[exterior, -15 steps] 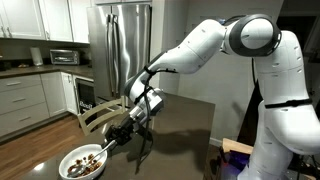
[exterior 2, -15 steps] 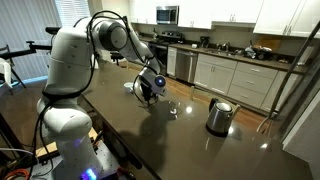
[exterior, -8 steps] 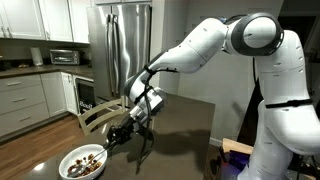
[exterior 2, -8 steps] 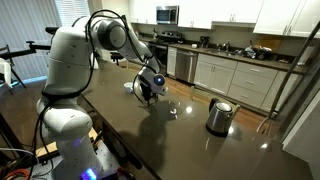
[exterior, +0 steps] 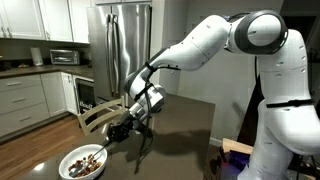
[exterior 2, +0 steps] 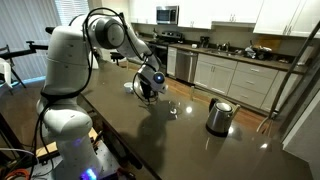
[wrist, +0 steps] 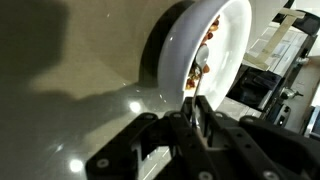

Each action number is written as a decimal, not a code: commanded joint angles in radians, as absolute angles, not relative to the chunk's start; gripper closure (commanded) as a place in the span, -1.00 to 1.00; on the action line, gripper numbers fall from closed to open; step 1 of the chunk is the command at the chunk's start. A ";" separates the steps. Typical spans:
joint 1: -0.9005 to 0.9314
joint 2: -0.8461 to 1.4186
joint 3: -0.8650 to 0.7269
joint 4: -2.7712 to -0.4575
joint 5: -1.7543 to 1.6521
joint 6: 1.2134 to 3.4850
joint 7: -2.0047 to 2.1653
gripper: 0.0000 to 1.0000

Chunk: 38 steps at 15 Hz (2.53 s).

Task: Use the spoon to transfer contents from the white bowl into the glass cup then put the spoon in the bowl

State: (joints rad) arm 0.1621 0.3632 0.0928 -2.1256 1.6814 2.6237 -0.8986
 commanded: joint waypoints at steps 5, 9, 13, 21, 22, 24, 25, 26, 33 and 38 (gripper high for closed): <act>0.166 0.326 0.093 -2.156 1.661 2.633 -0.897 0.95; 0.167 0.304 0.092 -2.162 1.630 2.630 -0.887 0.95; 0.173 0.267 0.088 -2.172 1.548 2.645 -0.859 0.95; 0.162 0.207 0.100 -2.173 1.364 2.647 -0.778 0.95; 0.160 0.204 0.101 -2.174 1.351 2.647 -0.768 0.95; 0.171 0.203 0.089 -2.178 1.345 2.648 -0.768 0.95; 0.160 0.205 0.100 -2.186 1.326 2.663 -0.750 0.38; 0.172 0.208 0.086 -2.190 1.327 2.666 -0.750 0.28; 0.170 0.238 0.085 -2.174 1.326 2.671 -0.765 -0.26; 0.175 0.264 0.074 -2.180 1.270 2.702 -0.727 -0.87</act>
